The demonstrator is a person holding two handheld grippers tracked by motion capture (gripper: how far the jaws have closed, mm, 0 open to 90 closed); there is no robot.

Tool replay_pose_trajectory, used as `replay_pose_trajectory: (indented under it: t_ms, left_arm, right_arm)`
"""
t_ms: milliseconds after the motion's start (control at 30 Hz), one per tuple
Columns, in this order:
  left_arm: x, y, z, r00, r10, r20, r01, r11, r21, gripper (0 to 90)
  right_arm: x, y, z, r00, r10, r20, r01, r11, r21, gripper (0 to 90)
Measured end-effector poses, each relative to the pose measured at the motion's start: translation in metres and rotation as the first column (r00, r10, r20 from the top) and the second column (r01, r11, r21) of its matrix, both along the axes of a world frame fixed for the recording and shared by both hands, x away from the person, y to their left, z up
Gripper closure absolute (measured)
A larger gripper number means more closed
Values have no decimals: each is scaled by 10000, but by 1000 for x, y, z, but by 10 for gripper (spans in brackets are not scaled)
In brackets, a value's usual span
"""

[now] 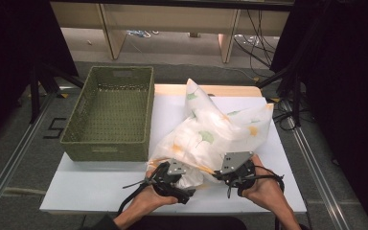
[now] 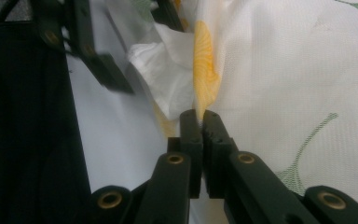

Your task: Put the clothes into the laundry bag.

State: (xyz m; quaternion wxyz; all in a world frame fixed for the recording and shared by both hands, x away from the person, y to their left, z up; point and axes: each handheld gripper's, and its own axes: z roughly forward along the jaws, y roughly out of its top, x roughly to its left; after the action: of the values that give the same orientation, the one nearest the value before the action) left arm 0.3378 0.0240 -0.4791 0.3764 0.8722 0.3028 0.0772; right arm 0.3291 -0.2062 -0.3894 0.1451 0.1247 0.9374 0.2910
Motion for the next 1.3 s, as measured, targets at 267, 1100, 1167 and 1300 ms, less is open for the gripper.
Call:
replay_pose_trajectory:
  t_ms: [267, 1100, 1167, 1300]
  left_arm:
    - [30, -15, 13, 9926, 674, 1008, -510, 9863, -1568, 817]
    - [20, 9, 3, 9955, 886, 334, -871, 9953, -431, 397]
    - [26, 7, 3, 9987, 431, 288, -410, 9966, -710, 620]
    - [40, -2, 3, 9960, 887, 143, -857, 9858, -1447, 817]
  right_arm:
    - [-4, -2, -1, 9996, 47, -294, -47, 10000, 11, 895]
    - [9, 7, -41, 9926, 8, -1213, -82, 9981, -603, 895]
    - [9, 7, -41, 9925, 9, -1222, -83, 9982, -602, 895]
    - [10, 5, -41, 9920, 0, -1262, -73, 9983, -577, 895]
